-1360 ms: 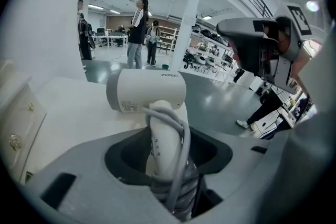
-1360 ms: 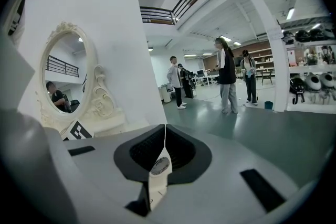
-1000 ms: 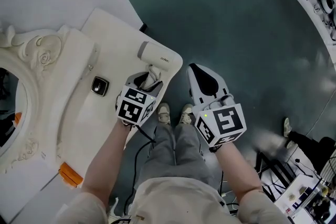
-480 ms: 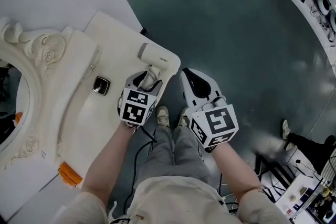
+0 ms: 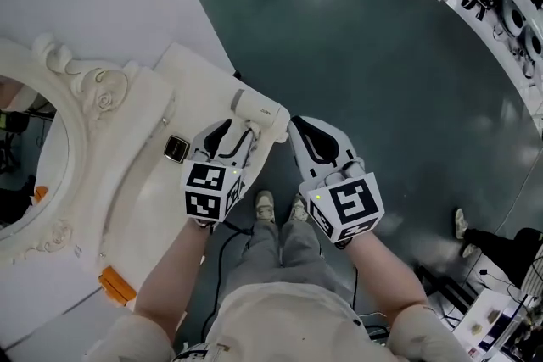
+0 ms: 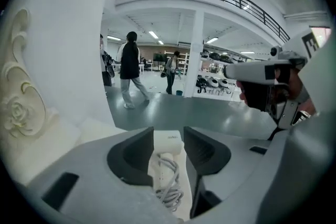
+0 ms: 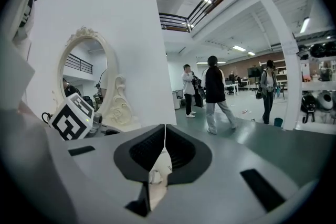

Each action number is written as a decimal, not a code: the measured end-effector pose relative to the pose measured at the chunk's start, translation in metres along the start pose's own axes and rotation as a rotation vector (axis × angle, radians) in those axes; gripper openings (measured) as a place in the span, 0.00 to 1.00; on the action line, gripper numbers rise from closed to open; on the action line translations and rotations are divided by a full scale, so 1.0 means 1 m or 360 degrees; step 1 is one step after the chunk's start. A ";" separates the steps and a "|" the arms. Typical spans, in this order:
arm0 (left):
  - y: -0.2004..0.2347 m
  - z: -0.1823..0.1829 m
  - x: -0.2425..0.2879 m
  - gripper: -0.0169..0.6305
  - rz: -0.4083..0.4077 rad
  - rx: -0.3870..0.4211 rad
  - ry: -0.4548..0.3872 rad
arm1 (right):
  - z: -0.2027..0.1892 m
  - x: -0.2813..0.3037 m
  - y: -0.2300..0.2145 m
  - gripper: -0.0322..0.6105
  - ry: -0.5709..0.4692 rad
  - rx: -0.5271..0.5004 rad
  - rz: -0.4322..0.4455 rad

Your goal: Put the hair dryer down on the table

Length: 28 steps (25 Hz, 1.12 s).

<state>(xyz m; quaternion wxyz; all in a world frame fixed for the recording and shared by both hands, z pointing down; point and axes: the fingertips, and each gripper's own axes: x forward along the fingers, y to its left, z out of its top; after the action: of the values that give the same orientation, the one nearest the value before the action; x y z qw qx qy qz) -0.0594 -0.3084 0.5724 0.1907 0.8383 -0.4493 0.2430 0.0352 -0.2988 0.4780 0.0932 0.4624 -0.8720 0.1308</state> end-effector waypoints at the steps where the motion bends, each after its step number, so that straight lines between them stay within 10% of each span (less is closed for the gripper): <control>1: 0.000 0.014 -0.011 0.31 0.0013 0.0007 -0.0053 | 0.009 -0.003 0.001 0.08 -0.0017 -0.0017 0.0002; 17: -0.048 0.210 -0.207 0.10 0.0076 0.0275 -0.0857 | 0.189 -0.097 0.053 0.08 -0.0500 -0.0242 0.0092; 28: -0.084 0.238 -0.288 0.05 0.0039 0.0310 -0.1088 | 0.234 -0.160 0.098 0.08 -0.0711 -0.0301 0.0180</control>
<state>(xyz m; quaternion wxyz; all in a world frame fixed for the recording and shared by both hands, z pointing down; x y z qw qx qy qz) -0.0700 -0.2025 0.2050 -0.0545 0.8800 -0.4718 -0.0075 0.0328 -0.1948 0.1971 -0.0665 0.4195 -0.9038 -0.0517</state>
